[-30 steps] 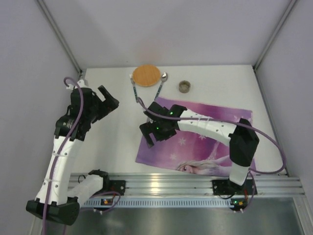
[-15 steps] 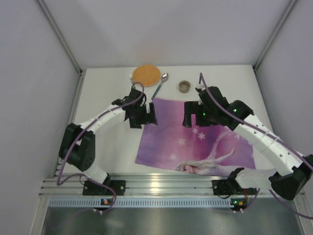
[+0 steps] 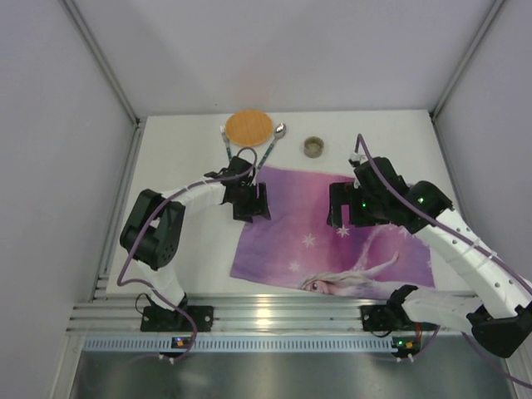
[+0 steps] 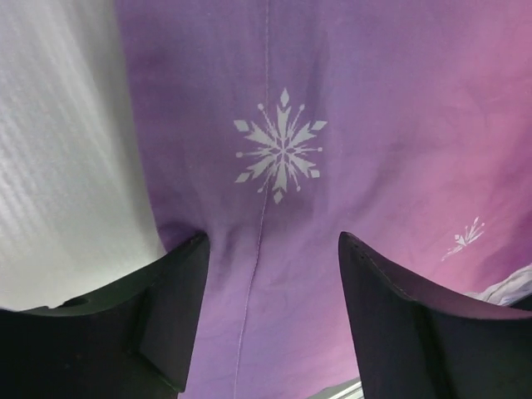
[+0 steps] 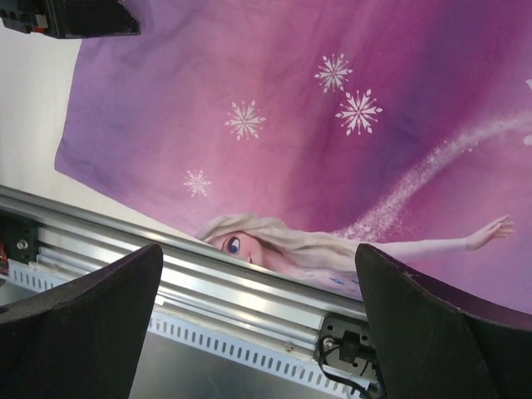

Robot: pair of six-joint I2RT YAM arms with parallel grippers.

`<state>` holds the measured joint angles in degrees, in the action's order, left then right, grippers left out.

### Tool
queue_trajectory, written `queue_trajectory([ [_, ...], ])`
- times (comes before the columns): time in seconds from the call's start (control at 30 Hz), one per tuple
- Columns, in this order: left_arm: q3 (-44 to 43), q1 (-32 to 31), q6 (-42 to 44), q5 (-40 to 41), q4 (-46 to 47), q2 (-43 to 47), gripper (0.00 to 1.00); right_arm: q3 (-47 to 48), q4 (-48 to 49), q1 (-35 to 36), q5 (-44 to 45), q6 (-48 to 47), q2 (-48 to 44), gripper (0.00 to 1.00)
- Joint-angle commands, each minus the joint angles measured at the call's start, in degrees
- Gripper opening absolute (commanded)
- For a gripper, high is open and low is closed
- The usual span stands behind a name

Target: Set the dinner table for one person

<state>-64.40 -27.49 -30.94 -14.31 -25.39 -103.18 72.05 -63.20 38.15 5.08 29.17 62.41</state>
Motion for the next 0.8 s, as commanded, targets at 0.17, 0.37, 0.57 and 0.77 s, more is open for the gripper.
queue_trajectory([
  [0.17,3.93,-1.43,0.35,-1.26,4.56,-0.8,0.48,0.98,-1.23,-0.89,1.34,0.28,0.69,1.0],
  [0.37,3.67,-1.26,1.76,7.24,-1.93,-0.89,0.0,1.51,0.36,-0.89,-0.07,-0.16,3.32,1.0],
  [0.57,9.89,2.78,2.81,12.19,-6.6,6.47,0.0,2.04,2.64,-0.97,-1.3,-0.43,5.61,1.0],
  [0.77,15.35,8.75,1.76,18.35,-11.43,15.97,0.0,5.54,5.1,-1.15,-1.13,-2.71,11.57,1.0],
])
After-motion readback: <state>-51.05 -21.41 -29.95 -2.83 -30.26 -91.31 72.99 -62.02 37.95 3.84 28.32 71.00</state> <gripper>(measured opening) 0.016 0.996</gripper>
